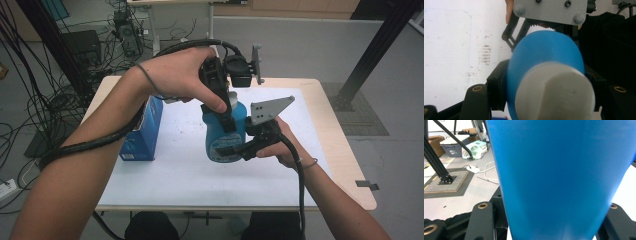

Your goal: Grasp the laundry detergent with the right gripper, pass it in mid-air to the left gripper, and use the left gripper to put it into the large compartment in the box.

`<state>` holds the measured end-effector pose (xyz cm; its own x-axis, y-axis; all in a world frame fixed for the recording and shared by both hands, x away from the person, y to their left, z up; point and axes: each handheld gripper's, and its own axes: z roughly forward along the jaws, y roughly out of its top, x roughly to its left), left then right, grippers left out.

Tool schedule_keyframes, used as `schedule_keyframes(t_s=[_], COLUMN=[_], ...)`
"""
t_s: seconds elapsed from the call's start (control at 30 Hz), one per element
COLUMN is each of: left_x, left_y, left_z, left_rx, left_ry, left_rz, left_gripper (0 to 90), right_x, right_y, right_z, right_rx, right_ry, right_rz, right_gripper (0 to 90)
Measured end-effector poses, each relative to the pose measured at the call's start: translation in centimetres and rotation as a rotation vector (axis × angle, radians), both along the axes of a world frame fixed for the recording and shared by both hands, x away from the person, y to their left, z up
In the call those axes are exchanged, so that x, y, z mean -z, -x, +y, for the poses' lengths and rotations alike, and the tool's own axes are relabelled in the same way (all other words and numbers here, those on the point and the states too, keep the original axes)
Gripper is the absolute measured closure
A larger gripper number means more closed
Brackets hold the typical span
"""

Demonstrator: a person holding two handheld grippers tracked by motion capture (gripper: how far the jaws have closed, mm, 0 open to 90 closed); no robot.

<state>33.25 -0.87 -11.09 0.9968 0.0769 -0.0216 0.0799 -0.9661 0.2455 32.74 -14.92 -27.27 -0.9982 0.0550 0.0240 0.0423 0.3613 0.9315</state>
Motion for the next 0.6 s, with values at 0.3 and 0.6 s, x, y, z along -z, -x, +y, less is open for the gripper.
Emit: schedule_keyframes(t_s=[0.3,0.6], left_x=[-0.03,-0.02], left_y=[-0.05,-0.05], left_z=[0.09,0.10], left_rx=[0.000,0.000], left_ry=[-0.002,0.000], left_rz=[0.000,-0.002], left_gripper=[36.7,36.7], right_x=[-0.02,-0.01], right_y=[-0.08,-0.13], right_z=[0.09,0.08], right_rx=[-0.002,-0.002], right_ry=[0.000,0.001], right_rz=[-0.001,-0.002], right_gripper=[42.2,42.2])
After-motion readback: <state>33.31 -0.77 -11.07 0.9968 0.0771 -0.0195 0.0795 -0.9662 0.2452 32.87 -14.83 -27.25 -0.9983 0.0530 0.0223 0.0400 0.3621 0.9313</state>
